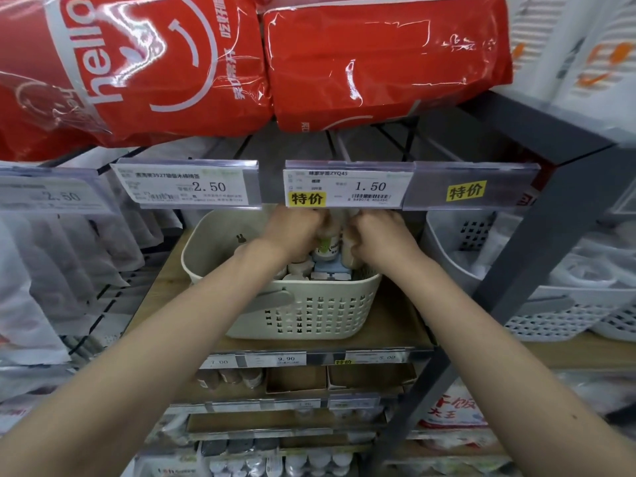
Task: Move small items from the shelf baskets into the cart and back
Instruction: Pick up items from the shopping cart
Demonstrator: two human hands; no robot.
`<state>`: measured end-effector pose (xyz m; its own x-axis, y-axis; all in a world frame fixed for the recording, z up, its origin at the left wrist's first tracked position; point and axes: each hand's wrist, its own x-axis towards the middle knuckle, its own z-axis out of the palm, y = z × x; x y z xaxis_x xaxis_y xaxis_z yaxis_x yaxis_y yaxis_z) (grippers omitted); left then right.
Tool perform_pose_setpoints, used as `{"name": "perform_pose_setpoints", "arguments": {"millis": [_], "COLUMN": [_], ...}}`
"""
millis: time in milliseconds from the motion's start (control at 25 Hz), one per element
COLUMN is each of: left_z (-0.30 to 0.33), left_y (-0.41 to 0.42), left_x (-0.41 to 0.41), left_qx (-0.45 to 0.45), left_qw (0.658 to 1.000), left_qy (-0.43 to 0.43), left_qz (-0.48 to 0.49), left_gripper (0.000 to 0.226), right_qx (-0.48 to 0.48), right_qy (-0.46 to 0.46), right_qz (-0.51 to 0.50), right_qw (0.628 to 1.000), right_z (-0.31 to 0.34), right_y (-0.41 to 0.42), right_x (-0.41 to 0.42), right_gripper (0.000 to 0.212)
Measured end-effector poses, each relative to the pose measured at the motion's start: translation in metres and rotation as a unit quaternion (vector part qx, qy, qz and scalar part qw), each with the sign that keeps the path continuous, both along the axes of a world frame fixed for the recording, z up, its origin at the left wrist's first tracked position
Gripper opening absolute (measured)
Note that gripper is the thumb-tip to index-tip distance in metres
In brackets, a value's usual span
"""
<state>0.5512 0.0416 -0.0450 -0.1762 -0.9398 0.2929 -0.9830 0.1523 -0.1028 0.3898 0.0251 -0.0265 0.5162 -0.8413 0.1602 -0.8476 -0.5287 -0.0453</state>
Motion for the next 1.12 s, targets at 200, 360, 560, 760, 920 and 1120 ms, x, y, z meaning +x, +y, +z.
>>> {"name": "perform_pose_setpoints", "arguments": {"millis": [200, 360, 560, 760, 920, 1120], "left_z": [0.004, 0.016, 0.024, 0.025, 0.006, -0.035], "left_y": [0.009, 0.039, 0.111, 0.159, 0.161, 0.179], "left_x": [0.008, 0.004, -0.037, -0.144, -0.277, -0.456], "left_qx": [0.033, 0.055, 0.028, -0.054, -0.021, 0.086], "left_qw": [0.998, 0.990, 0.983, 0.974, 0.951, 0.903], "left_qy": [0.043, 0.124, 0.184, 0.194, 0.189, 0.176], "left_qz": [0.011, 0.040, 0.010, -0.105, -0.243, -0.383], "left_gripper": [0.037, 0.046, 0.044, 0.039, 0.044, 0.046], "right_qx": [0.013, -0.006, -0.071, -0.101, -0.037, 0.007], "right_qy": [-0.048, -0.094, -0.137, -0.100, -0.102, -0.155], "right_qz": [0.019, 0.059, 0.136, 0.099, -0.082, -0.331], "right_qw": [0.999, 0.994, 0.979, 0.985, 0.991, 0.931], "right_z": [0.004, 0.009, 0.015, -0.012, -0.047, -0.096], "right_y": [0.010, 0.030, 0.090, 0.156, 0.204, 0.300], "right_x": [-0.007, -0.023, -0.077, -0.201, -0.339, -0.500], "right_gripper": [0.026, 0.027, 0.029, 0.032, 0.035, 0.031]}}
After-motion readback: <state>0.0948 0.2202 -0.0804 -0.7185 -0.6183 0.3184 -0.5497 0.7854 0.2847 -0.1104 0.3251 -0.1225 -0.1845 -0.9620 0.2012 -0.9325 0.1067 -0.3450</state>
